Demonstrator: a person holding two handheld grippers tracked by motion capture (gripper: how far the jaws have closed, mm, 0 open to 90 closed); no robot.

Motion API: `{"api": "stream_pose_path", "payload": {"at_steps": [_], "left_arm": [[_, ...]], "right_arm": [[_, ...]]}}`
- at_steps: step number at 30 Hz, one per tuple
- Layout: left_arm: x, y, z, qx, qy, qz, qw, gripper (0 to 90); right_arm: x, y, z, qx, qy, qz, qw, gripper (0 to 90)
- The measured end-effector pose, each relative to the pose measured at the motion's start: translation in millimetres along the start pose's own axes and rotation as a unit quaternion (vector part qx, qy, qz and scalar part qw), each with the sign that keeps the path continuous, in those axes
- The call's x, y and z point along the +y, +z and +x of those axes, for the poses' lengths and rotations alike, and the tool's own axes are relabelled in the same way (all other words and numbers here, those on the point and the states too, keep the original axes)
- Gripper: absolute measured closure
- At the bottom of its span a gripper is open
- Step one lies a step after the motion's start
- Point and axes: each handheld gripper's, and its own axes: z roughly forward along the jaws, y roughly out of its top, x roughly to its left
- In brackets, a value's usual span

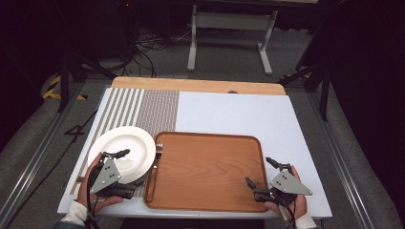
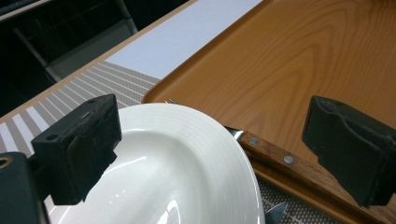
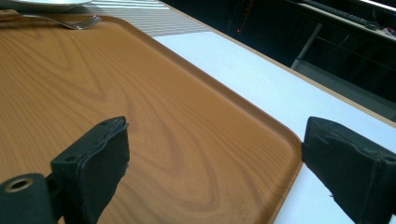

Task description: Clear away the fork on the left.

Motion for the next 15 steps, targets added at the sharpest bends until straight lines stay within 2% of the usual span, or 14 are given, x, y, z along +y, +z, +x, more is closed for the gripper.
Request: {"api": "stream_pose_path", "payload": {"at_steps": [14,15], "left_arm": [[1.3,1.9,1.0,0.005,-0.004,0.004,1.0000,5.4],[1.7,1.7,0.8,0.007,0.000,0.007,1.0000,5.4]], "right_arm": [[-1.5,0.5,-3.0,-0.001,0.003,-0.001,1.0000,8.4],[-1.6,0.3,-3.1,-0.001,0.004,-0.001,1.0000,8.5]]}}
